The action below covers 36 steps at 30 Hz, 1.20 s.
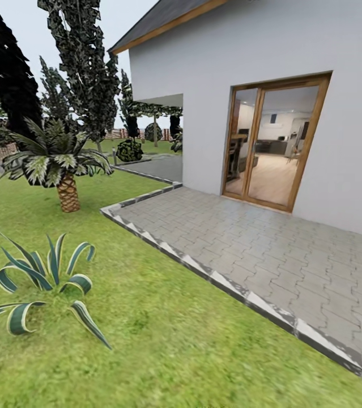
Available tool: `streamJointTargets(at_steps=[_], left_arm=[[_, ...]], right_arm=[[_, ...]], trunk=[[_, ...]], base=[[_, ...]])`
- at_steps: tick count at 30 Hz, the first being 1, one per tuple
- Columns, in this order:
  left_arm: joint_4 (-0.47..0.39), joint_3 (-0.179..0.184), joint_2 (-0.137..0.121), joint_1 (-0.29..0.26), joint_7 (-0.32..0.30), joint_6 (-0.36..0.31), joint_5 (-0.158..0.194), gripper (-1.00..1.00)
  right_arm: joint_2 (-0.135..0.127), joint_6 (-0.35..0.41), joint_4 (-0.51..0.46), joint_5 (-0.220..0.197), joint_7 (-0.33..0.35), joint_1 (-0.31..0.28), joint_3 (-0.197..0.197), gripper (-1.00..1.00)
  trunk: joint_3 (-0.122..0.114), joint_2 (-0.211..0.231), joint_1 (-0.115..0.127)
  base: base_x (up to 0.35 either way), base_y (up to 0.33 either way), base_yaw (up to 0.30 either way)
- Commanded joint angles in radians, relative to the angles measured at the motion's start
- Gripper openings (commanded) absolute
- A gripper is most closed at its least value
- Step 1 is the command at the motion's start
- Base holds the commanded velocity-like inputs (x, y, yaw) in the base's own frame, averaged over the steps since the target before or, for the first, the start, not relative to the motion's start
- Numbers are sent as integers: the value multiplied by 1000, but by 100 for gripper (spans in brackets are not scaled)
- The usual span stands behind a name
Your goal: Take the three Easter eggs out of the wicker basket on the lawn in the garden, then place them on the lawn next to a single tree (choose any tree) so that all three eggs are next to the same tree and none are left in the basket.
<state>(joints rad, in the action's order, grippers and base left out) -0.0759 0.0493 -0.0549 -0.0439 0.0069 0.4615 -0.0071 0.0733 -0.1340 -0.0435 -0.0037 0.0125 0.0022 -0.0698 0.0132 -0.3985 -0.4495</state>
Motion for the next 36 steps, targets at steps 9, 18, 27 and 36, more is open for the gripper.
streamJointTargets(at_steps=[9,18,27,36], left_arm=[[1,4,0,-1,1,3,-1,100],[1,4,0,-1,1,2,-1,100],[1,4,0,-1,1,3,-1,100],[1,4,0,-1,1,3,-1,100]], right_arm=[[0,-3,-1,-1,1,1,-7,100],[1,-3,-2,1,1,1,-6,100],[2,-3,-1,1,0,0,-7,100],[2,-2,-1,1,0,0,-7,100]], trunk=[[4,-2,-1],[7,-2,-1],[10,-2,-1],[23,-2,-1]], base=[[0,285,-279],[0,291,-148],[0,293,-15],[0,259,-59]])
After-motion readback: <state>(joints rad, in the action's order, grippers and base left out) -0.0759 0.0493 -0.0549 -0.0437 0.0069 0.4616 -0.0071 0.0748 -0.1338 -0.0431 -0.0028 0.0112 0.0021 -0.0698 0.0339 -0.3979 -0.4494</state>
